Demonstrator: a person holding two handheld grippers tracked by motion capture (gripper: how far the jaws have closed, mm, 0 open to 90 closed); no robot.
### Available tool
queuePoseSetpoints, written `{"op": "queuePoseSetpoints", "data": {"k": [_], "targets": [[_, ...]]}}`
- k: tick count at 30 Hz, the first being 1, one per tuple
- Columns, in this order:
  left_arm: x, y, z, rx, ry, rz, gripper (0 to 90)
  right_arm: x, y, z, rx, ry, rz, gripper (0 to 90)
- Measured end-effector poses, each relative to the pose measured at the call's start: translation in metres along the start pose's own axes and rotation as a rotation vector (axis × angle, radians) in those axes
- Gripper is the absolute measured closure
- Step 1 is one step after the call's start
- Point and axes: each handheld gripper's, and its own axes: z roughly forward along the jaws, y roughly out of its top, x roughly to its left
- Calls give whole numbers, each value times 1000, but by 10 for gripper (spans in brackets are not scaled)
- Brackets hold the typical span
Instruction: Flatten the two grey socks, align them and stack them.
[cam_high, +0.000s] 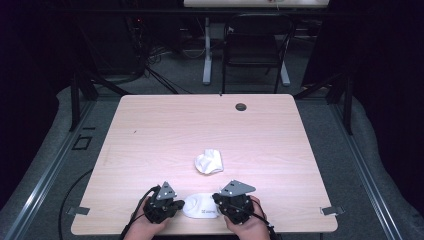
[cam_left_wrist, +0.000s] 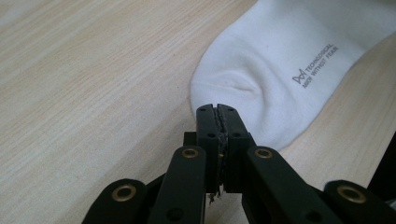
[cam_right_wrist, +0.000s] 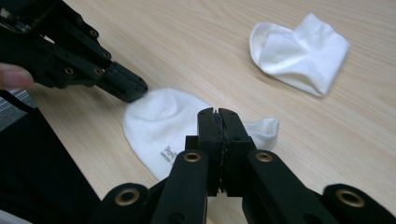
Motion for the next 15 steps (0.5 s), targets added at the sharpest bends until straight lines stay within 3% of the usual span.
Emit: {"op": "queuePoseSetpoints", "data": {"k": [9, 15], "targets": [[-3, 0, -2, 18, 9, 6, 882, -16, -18, -12, 20, -25, 36, 891], [-5, -1, -3, 26, 19, 1, 883, -27, -31, -12, 81, -14, 31, 870]]}}
